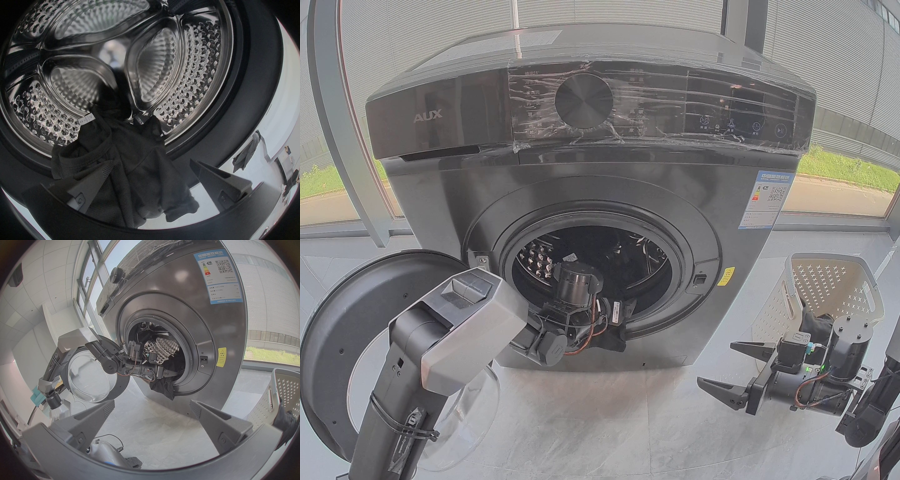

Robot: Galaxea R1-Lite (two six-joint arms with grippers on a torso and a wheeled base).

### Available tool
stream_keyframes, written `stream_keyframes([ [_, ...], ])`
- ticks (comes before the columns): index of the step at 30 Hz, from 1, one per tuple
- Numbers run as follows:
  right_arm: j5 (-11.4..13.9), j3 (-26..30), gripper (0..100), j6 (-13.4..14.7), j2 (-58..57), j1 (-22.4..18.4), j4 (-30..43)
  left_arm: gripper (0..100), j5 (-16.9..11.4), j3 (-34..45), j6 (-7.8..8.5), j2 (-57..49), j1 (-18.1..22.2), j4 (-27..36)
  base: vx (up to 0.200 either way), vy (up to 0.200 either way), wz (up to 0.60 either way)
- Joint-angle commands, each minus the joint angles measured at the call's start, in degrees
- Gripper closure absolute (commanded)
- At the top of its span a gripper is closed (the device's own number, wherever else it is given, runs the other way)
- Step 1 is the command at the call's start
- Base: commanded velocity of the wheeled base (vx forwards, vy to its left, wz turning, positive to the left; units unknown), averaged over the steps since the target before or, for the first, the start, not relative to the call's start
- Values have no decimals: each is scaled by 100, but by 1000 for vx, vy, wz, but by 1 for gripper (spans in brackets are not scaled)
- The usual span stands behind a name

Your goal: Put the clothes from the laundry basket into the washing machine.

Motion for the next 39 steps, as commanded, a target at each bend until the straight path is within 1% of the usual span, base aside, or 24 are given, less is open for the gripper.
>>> stream_keyframes([
  [1,7,5,0,8,1,-12,-3,0,4,-44,82,248,52,-29,0,0,0],
  [6,7,-4,0,8,-8,-12,-3,0,13,-62,117,292,166,-29,0,0,0],
  [7,7,-4,0,8,-8,-12,-3,100,13,-70,117,292,175,-29,0,0,0],
  [10,7,-4,0,8,-8,-3,-3,100,13,-132,100,300,175,-38,0,0,0],
  [13,7,-13,0,0,-25,6,-3,100,75,-290,82,362,175,-64,0,0,0],
  [15,7,-13,0,8,-25,6,-3,100,101,-501,47,379,175,-82,0,0,0],
  [16,7,-13,0,8,-34,6,-3,100,154,-633,38,397,183,-82,0,0,0],
  [18,7,-13,0,8,-34,6,-3,100,373,-1028,3,450,201,-91,0,0,0],
  [19,7,-13,0,8,-34,6,-3,100,496,-1380,-58,511,236,-117,0,0,0],
  [20,7,-13,0,8,-34,6,-3,100,532,-1512,-85,546,245,-126,0,0,0],
  [21,7,-13,0,8,-25,6,-3,100,646,-1951,-164,634,271,-135,0,0,0],
  [23,7,-13,0,8,-25,6,-3,100,830,-2575,-190,792,333,-91,0,0,0],
  [25,7,-13,0,8,-25,6,-3,100,874,-2653,-181,898,394,-126,0,0,0],
  [32,7,5,0,8,1,-12,-3,100,883,-2653,-173,951,491,-267,0,0,0],
  [39,7,23,0,8,10,-12,-3,100,883,-2653,-173,942,491,-284,0,0,0],
])
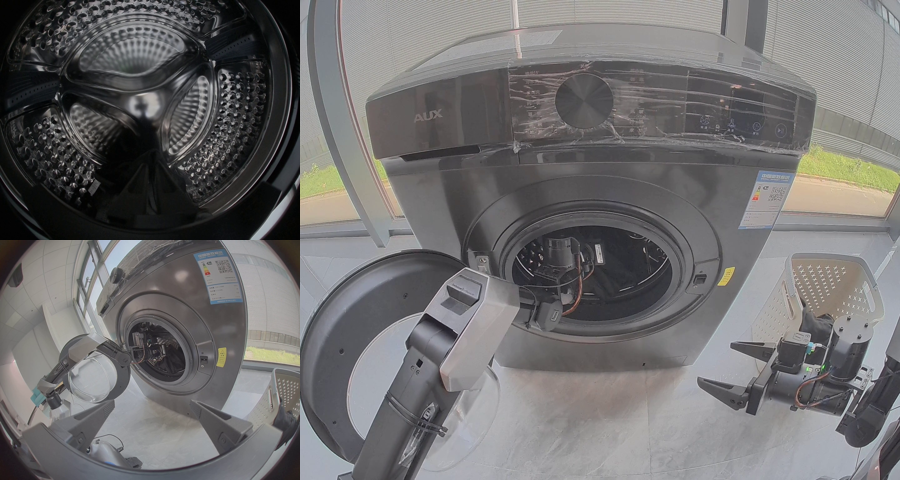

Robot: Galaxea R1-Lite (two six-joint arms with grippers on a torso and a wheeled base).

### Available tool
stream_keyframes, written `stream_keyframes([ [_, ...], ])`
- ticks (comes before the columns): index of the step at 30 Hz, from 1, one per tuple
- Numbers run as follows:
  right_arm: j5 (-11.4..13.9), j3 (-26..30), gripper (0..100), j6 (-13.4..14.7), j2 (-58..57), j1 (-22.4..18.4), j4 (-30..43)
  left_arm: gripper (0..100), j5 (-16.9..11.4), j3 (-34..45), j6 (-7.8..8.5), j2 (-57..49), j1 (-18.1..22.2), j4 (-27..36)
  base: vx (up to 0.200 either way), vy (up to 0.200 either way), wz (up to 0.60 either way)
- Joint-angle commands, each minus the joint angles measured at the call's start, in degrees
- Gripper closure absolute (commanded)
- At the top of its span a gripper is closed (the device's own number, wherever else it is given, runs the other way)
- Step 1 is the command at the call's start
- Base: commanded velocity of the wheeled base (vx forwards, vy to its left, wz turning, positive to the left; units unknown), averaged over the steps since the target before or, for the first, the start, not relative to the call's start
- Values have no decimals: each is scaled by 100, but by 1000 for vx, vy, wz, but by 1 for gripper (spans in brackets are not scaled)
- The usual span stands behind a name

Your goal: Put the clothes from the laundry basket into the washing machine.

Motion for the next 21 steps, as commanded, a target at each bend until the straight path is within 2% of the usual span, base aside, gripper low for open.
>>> stream_keyframes([
  [1,4,36,0,0,7,-6,-1,0,2,-7,-26,21,-22,0,0,0,0],
  [4,4,54,0,0,16,-6,-1,0,2,-7,-61,-58,-75,44,0,0,0],
  [8,4,63,0,0,7,-6,-1,0,2,404,-61,-392,-154,26,0,0,0],
  [16,13,54,0,0,16,3,-1,0,99,3181,-70,-2071,-699,-97,0,0,0],
  [18,13,54,0,0,25,3,-1,0,90,3902,-149,-2308,-866,-387,0,0,0],
  [21,4,63,0,-9,34,12,-1,0,46,4667,-254,-2519,-1112,-1169,0,0,0],
])
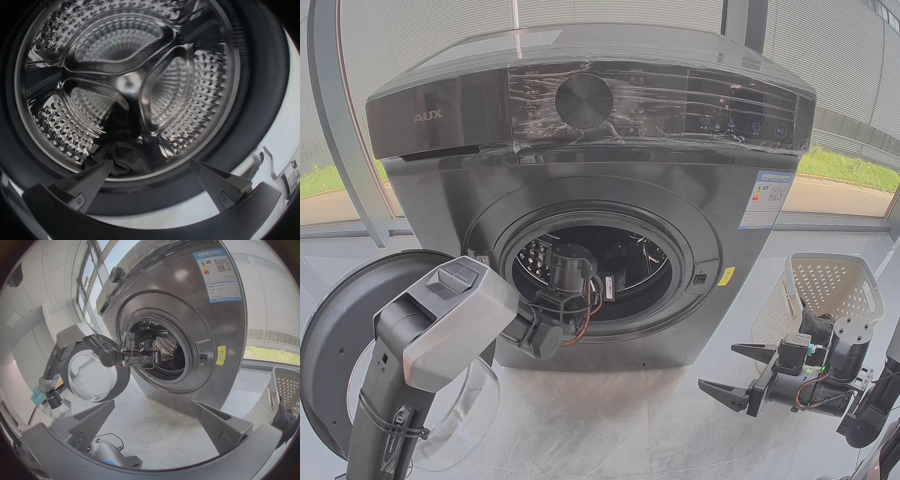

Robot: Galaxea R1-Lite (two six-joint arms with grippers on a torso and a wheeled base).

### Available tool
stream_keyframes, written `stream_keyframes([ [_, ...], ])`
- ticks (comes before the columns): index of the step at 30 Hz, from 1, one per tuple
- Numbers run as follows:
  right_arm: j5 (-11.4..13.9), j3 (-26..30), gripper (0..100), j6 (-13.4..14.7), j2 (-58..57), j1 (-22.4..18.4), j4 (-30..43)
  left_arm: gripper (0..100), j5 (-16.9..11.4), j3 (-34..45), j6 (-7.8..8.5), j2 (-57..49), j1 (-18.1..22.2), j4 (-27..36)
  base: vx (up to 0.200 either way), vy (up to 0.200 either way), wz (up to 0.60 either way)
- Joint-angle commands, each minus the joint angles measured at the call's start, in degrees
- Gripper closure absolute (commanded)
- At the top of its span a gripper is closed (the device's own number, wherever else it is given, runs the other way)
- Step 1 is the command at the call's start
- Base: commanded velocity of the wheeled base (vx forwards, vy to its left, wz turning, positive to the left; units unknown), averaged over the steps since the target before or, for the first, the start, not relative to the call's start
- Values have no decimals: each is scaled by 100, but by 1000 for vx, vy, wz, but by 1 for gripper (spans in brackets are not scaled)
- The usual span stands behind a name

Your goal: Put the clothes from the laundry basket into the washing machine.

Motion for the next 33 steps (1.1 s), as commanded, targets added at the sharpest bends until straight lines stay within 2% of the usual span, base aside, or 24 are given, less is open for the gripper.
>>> stream_keyframes([
  [1,1,-1,0,-7,31,27,-3,0,-12,1999,-139,-1249,-667,-1065,0,0,0],
  [3,1,8,0,-7,40,44,-3,0,-12,2368,-113,-1337,-798,-1294,0,0,0],
  [7,1,8,0,-7,49,62,-3,0,-20,2948,-87,-1548,-816,-1347,0,0,0],
  [9,1,8,0,-7,49,62,-3,0,50,3009,-96,-1539,-834,-1356,0,0,0],
  [13,1,26,0,-7,49,35,-3,0,68,3203,1,-1662,-922,-1470,0,0,0],
  [16,1,26,0,-7,31,0,-3,0,76,3589,115,-2093,-1062,-1900,0,0,0],
  [20,1,34,0,-15,-39,-26,-3,0,182,4301,353,-2796,-1238,-2129,0,0,0],
  [26,-60,236,0,-42,-558,0,5,0,191,5286,353,-4150,-1256,-2305,0,0,0],
  [28,-131,236,0,-42,-795,-26,58,0,191,5628,353,-4668,-1256,-2287,0,0,0],
  [33,-640,236,0,-24,-1533,-35,32,0,191,6323,291,-5670,-1352,-2322,0,0,0],
])
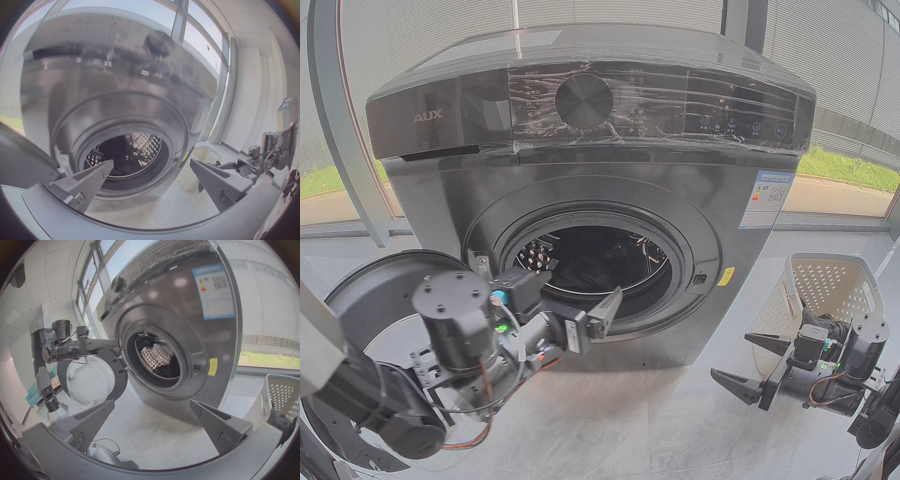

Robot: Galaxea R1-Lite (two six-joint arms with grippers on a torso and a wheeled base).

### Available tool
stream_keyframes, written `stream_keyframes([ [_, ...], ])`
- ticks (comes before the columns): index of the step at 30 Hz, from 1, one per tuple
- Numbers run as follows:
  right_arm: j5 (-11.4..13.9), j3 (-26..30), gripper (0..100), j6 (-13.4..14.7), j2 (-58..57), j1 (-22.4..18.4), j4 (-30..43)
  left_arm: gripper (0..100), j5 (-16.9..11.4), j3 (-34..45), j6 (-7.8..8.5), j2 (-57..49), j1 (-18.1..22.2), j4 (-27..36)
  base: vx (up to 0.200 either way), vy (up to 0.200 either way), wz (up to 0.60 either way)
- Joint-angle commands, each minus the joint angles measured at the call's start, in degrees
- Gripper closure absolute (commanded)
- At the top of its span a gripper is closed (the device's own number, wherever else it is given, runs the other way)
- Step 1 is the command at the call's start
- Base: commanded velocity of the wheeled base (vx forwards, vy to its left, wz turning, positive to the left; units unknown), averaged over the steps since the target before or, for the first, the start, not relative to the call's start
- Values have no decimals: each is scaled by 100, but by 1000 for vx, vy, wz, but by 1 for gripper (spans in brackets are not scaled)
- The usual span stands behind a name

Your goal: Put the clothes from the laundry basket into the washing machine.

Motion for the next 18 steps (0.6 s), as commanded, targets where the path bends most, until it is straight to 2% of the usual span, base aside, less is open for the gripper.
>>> stream_keyframes([
  [1,-533,104,0,18,-1158,-11,27,0,14,942,-41,-1629,-71,-103,0,0,0],
  [5,-1095,104,0,202,-1782,-204,71,0,84,1232,-199,-2297,-27,-33,0,0,0],
  [6,-1113,104,0,211,-1800,-213,71,0,93,1250,-199,-2305,-27,-33,0,0,0],
  [8,-1174,104,0,246,-2072,-503,89,0,111,1601,-164,-2508,122,-15,0,0,0],
  [12,-1174,104,0,228,-2503,-872,317,0,137,2023,-6,-2657,104,-138,0,0,0],
  [15,-1192,104,0,185,-2925,-960,827,0,137,2225,-76,-2982,157,-156,0,0,0],
  [18,-1209,104,0,-18,-3549,-969,1548,0,128,2515,12,-3246,157,-156,-67,0,0],
])
